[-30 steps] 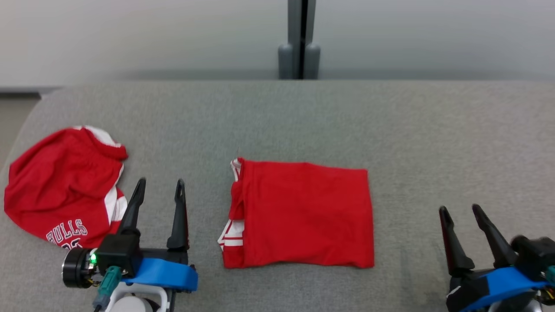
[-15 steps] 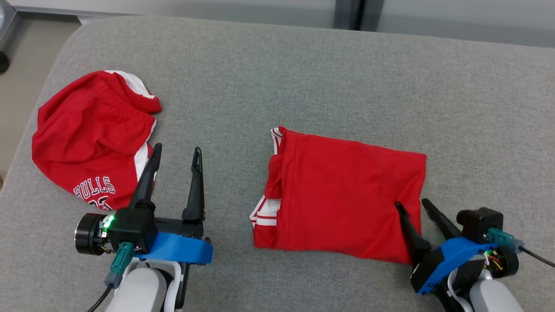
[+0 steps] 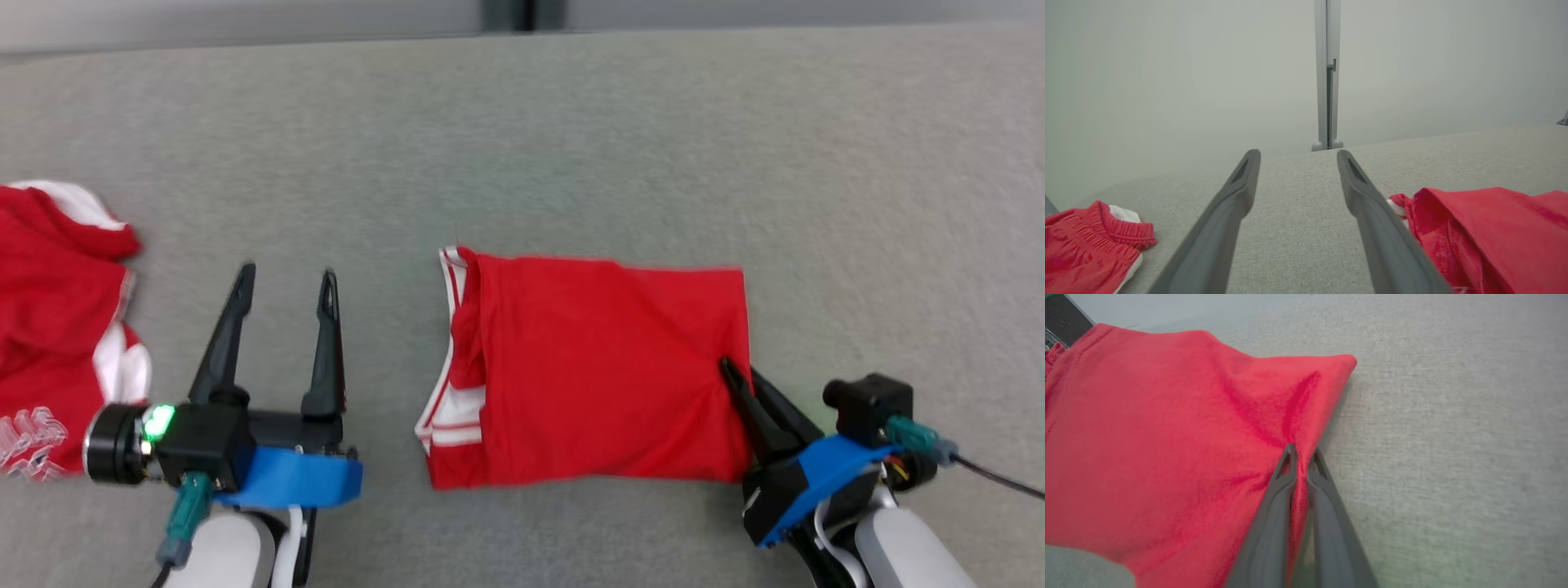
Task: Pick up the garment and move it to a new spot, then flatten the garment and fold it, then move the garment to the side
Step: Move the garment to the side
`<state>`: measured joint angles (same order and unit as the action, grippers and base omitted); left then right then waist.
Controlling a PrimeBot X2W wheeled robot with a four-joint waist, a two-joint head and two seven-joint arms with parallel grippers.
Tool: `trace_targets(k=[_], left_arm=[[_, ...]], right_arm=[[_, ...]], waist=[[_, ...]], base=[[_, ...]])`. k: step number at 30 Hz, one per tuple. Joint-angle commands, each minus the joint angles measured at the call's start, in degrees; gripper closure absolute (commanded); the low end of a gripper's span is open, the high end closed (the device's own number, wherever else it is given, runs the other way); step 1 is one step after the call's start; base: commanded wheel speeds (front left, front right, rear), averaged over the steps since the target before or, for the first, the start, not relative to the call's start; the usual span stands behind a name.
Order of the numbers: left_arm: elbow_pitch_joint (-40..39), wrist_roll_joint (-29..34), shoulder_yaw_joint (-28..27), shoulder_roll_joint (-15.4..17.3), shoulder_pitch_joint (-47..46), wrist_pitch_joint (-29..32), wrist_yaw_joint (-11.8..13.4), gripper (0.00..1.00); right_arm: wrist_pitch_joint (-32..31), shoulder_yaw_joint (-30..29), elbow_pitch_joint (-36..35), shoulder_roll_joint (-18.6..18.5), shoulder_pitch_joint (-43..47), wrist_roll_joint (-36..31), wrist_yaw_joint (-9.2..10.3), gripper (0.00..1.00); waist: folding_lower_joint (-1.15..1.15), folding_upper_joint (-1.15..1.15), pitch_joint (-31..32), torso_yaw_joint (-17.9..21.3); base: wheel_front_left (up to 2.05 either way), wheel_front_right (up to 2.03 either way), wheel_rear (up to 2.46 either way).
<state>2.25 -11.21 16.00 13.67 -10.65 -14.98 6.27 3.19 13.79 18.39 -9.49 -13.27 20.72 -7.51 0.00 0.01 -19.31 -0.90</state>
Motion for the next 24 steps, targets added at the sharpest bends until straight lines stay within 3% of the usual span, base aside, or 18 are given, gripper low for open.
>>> trace_targets(k=[1, 6, 11, 17, 24], left_arm=[[-0.69, 0.33, 0.28, 0.25, -0.04, -0.27, -0.05, 0.00], [-2.08, 0.94, 0.97, 0.56, -0.88, -0.23, -0.45, 0.00], [-3.47, 1.21, 1.53, 0.62, -2.26, 0.36, -0.54, 0.00], [-5.37, 2.07, 2.87, 0.45, -6.22, 1.10, -1.23, 0.00], [-6.46, 3.55, 5.44, -0.24, -11.39, 1.25, -2.80, 0.00]], right_arm=[[0.76, 0.21, -0.05, -0.83, -1.24, 0.89, 0.02, 1.00], [1.93, 0.68, 1.49, -2.40, -3.90, 2.01, 0.02, 1.00], [2.38, -0.82, 5.18, -4.97, -9.95, 2.96, 0.02, 1.00], [3.34, -4.69, 11.95, -8.46, -20.45, 4.74, 0.02, 1.00], [5.80, -12.12, 20.95, -15.32, -31.49, 3.03, 0.01, 1.00]], waist=[[0.00, -0.01, 0.82, 3.19], [0.00, -0.01, 0.01, 8.01], [0.00, -0.01, -1.48, 10.36], [0.00, -0.01, -6.86, 9.37], [0.00, -0.01, -13.71, 6.21]], base=[[0.00, 0.00, 0.00], [0.00, 0.00, 0.00], [0.00, 0.00, 0.00], [0.00, 0.00, 0.00], [0.00, 0.00, 0.00]])
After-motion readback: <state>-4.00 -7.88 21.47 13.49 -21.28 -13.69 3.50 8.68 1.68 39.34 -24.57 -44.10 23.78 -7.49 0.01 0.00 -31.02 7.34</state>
